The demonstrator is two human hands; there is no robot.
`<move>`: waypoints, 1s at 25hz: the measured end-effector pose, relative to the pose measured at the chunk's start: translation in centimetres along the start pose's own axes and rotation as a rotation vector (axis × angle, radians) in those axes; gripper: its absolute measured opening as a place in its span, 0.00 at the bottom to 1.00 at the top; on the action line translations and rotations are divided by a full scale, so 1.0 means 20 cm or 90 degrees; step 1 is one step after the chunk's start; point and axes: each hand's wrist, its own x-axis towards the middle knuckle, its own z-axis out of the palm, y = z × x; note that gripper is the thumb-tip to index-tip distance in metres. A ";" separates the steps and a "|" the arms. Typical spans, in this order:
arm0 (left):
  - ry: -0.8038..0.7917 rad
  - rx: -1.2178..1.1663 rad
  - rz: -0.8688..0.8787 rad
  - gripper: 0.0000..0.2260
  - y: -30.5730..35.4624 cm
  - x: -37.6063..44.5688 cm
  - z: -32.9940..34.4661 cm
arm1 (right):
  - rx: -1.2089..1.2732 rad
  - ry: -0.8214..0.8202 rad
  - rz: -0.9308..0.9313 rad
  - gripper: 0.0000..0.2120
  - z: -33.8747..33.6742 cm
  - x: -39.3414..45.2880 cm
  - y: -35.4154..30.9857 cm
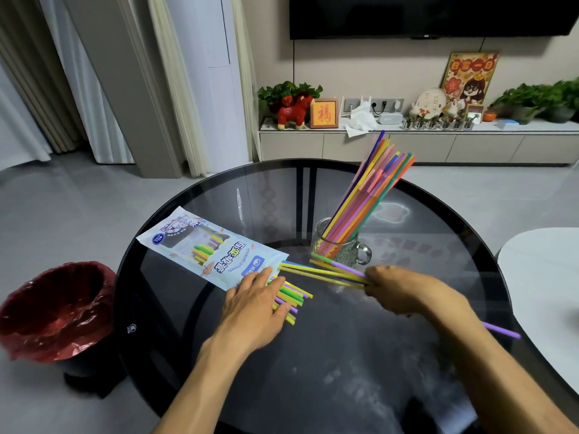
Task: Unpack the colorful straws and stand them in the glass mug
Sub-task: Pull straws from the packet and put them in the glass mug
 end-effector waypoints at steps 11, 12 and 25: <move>0.001 -0.047 -0.021 0.24 0.00 0.03 0.01 | 0.399 0.085 -0.075 0.07 -0.14 -0.17 0.25; 0.004 -0.049 -0.017 0.24 0.00 0.03 0.00 | 0.403 0.106 -0.079 0.07 -0.13 -0.16 0.25; 0.360 0.178 0.221 0.25 0.24 -0.11 -0.11 | -0.090 0.212 -0.177 0.07 0.06 -0.06 -0.19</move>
